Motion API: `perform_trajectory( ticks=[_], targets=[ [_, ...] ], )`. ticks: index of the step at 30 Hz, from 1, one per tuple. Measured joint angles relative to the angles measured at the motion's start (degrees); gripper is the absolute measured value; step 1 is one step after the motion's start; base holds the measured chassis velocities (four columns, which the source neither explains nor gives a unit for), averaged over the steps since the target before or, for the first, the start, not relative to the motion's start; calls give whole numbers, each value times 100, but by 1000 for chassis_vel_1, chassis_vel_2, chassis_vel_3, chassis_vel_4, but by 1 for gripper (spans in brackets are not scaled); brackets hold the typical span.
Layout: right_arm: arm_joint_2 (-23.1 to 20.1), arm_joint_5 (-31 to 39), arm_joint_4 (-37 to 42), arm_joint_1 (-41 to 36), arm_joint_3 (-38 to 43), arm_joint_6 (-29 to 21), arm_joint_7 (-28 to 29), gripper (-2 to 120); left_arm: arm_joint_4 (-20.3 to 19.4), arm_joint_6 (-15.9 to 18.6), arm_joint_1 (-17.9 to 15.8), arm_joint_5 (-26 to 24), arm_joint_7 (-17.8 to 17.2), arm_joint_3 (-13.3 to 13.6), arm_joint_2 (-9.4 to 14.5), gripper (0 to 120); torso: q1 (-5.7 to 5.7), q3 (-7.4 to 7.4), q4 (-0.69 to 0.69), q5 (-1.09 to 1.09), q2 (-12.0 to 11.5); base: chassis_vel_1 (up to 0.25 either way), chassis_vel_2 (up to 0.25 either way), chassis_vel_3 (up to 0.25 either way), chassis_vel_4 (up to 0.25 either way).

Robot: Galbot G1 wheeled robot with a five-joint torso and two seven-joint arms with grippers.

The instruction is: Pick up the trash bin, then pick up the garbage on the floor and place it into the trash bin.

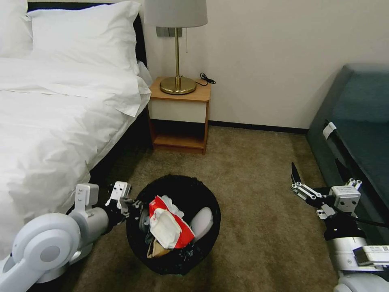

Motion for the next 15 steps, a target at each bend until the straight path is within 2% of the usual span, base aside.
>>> perform_trajectory(
  ticks=[10,15],
  targets=[
    [-25,49,-47,71,5,-9,20,100,317,0,-35,73,-68,436,-128,1,1,0,0,-1,0,0,0,0,0],
    [-12,53,-67,99,-16,-7,24,100,464,0,-96,115,-62,531,-174,1,0,0,0,0,0,0,0,0,0]
  ],
)
